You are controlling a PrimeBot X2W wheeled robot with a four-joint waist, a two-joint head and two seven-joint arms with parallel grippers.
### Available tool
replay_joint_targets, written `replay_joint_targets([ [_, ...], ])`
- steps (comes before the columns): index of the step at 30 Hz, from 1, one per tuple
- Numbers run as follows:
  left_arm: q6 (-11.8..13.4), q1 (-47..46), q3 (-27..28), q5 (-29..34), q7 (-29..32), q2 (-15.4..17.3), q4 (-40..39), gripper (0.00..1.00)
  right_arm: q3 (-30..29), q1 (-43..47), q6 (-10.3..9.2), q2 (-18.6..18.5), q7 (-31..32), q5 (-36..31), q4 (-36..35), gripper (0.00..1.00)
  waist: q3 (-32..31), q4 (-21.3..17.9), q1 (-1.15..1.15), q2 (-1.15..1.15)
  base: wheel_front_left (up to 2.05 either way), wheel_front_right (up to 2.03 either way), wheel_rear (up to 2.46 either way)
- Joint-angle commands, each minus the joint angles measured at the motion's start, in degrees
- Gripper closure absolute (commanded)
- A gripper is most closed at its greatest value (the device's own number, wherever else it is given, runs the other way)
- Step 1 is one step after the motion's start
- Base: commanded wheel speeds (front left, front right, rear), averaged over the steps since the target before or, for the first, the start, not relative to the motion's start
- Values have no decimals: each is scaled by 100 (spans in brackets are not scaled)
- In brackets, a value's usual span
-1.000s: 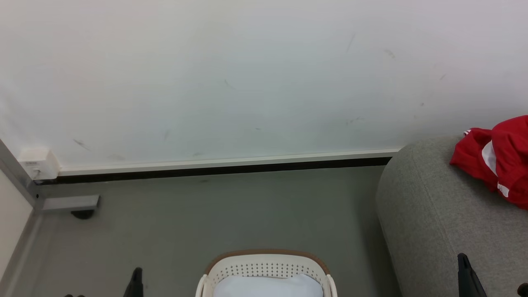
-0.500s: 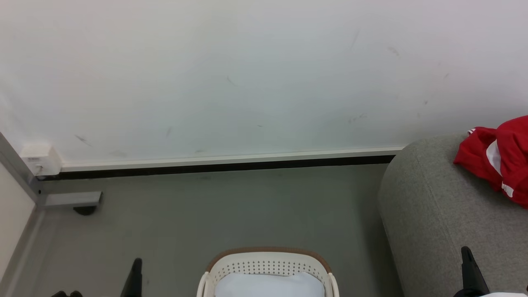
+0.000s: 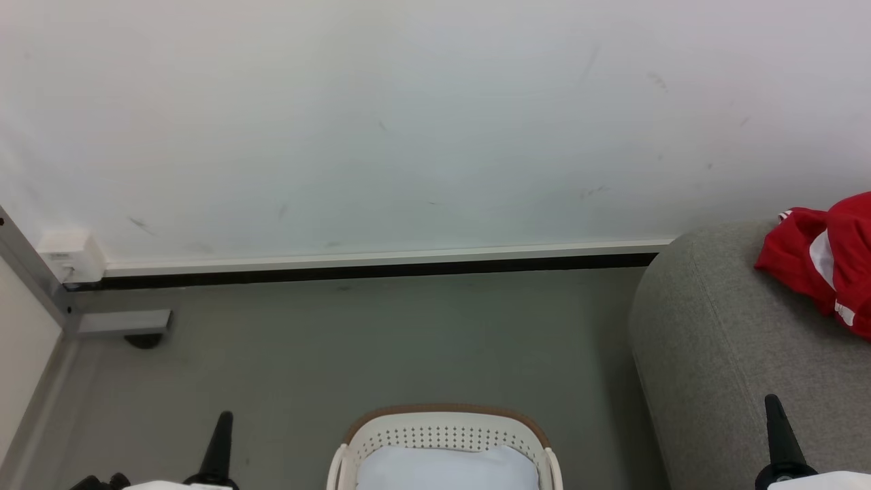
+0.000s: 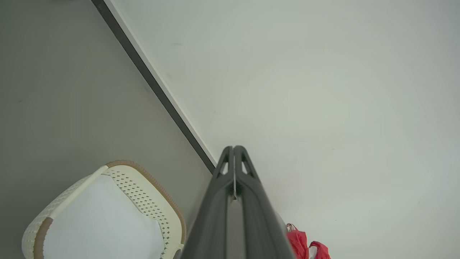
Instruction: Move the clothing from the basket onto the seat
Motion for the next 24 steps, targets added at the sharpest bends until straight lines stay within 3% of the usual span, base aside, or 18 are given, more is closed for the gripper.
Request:
replay_joint_targets([
  [1, -42, -131, 56, -160, 41, 1, -51, 100, -24, -124, -8, -64, 38, 175, -81, 100, 6, 6, 0, 0, 0, 0, 0],
  [24, -256, -313, 267, -1247, 357, -75, -51, 100, -82, -218, -10, -78, 357, 1494, -209, 100, 91, 84, 0, 0, 0, 0, 0],
])
